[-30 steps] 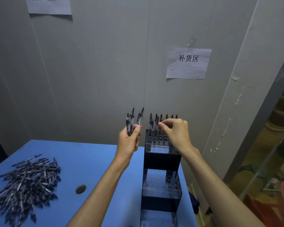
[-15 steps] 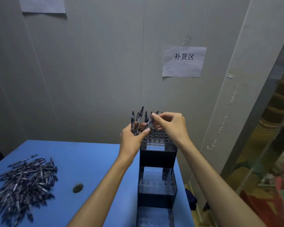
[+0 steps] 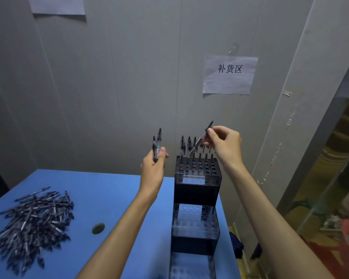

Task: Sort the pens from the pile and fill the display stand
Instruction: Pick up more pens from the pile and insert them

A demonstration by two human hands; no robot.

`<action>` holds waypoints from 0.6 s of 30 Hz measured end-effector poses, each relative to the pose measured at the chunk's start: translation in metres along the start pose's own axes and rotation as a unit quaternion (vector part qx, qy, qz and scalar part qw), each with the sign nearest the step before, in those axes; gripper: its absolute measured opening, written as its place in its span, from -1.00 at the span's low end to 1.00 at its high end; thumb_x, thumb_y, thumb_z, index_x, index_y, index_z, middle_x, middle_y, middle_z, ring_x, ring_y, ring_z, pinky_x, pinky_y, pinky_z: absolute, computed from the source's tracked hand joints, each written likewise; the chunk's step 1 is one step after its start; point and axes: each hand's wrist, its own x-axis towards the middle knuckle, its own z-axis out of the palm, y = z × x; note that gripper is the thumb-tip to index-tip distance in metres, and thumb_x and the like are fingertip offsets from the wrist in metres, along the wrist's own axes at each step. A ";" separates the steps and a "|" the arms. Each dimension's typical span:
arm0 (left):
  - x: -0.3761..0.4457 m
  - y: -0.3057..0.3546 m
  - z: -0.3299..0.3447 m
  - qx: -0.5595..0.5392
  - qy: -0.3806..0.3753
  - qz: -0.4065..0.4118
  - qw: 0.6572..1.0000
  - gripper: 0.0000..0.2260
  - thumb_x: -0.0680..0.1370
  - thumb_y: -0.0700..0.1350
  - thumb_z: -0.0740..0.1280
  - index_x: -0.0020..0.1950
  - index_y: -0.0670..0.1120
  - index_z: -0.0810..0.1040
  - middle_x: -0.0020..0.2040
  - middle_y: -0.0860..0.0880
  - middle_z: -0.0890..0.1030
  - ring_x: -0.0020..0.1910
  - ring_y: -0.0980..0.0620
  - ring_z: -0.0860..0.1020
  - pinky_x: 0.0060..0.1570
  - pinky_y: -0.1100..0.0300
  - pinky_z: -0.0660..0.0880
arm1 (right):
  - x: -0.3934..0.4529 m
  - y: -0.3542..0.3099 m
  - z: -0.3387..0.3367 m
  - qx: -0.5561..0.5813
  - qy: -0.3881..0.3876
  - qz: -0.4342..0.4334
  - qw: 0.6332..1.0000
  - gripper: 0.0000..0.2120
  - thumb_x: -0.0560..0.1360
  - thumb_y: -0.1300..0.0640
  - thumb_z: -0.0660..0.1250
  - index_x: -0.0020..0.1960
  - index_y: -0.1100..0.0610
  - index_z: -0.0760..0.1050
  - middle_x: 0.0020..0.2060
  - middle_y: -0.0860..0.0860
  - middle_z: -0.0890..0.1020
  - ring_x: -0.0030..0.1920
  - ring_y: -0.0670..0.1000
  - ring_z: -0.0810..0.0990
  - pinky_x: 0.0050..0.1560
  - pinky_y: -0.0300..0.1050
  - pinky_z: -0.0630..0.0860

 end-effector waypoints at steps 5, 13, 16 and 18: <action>0.001 0.000 0.000 -0.001 -0.017 -0.009 1.000 -0.70 0.65 0.25 0.17 -0.17 0.11 0.36 -0.38 0.15 0.28 -0.39 0.10 0.22 -0.40 -0.05 0.22 | -0.005 0.000 0.000 -0.161 0.008 -0.112 0.980 -0.84 0.58 0.15 0.38 0.10 0.15 0.68 -0.20 -0.08 0.70 -0.19 -0.16 0.67 0.02 -0.21 0.62; -0.004 0.010 0.004 -0.004 -0.052 0.005 0.999 -0.75 0.67 0.19 0.18 -0.04 0.13 0.58 -0.18 -0.19 0.44 -0.08 -0.44 0.40 -0.15 -0.29 0.51 | -0.011 0.009 0.005 -0.210 -0.020 -0.141 0.967 -0.84 0.57 0.16 0.39 0.12 0.16 0.68 -0.16 -0.04 0.72 -0.14 -0.11 0.68 0.04 -0.11 0.64; -0.007 0.015 0.005 0.000 -0.051 0.006 0.999 -0.75 0.68 0.16 0.18 0.01 0.12 0.60 0.06 -0.28 0.49 0.21 -0.46 0.43 0.15 -0.45 0.42 | -0.014 0.014 0.006 -0.227 -0.038 -0.136 0.964 -0.84 0.57 0.15 0.40 0.10 0.16 0.69 -0.18 -0.03 0.72 -0.16 -0.13 0.67 0.04 -0.13 0.64; -0.006 0.013 0.007 0.013 -0.050 -0.002 0.999 -0.76 0.70 0.12 0.16 0.05 0.09 0.58 0.13 -0.35 0.49 0.20 -0.43 0.44 0.14 -0.42 0.44 | -0.018 0.018 0.007 -0.239 -0.059 -0.126 0.961 -0.84 0.56 0.16 0.41 0.10 0.18 0.69 -0.18 -0.01 0.73 -0.16 -0.13 0.67 0.05 -0.15 0.63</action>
